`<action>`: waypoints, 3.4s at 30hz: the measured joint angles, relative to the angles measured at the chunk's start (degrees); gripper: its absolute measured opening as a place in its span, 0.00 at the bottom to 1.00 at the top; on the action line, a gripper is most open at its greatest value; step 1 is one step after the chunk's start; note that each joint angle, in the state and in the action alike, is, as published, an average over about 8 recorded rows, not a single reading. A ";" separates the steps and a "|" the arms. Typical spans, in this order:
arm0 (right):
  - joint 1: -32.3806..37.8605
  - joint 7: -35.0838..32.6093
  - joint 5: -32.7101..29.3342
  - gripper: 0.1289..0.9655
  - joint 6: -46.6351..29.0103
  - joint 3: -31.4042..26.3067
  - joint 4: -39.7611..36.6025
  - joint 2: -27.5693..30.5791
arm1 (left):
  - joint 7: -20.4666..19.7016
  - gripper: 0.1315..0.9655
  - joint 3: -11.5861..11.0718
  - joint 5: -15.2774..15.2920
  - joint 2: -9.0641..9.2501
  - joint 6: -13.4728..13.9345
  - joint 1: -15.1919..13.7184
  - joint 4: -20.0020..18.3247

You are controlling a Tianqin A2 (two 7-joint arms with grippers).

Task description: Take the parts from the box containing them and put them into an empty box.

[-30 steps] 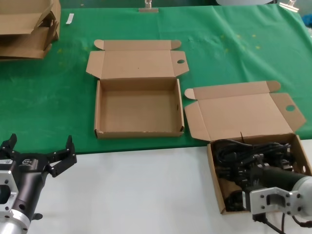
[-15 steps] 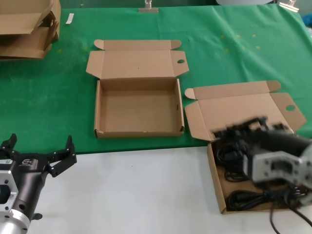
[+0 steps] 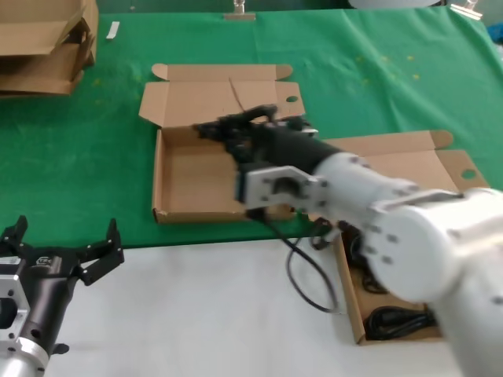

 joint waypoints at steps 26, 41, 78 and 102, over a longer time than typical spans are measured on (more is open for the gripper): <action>20.96 -2.88 23.14 0.14 29.10 -32.31 -45.23 -6.24 | 0.00 1.00 0.00 -0.01 0.00 0.00 0.00 0.00; 9.51 -5.94 15.97 0.31 20.92 -14.85 -28.27 0.34 | 0.00 1.00 0.00 -0.01 0.00 0.00 0.00 0.00; -14.11 0.35 31.24 0.98 22.32 8.64 -5.46 7.58 | 0.01 1.00 0.00 -0.01 0.00 0.00 0.00 0.00; -25.84 0.26 49.12 1.00 29.33 13.34 -1.04 8.94 | 0.04 1.00 0.00 -0.02 0.00 0.00 0.00 0.00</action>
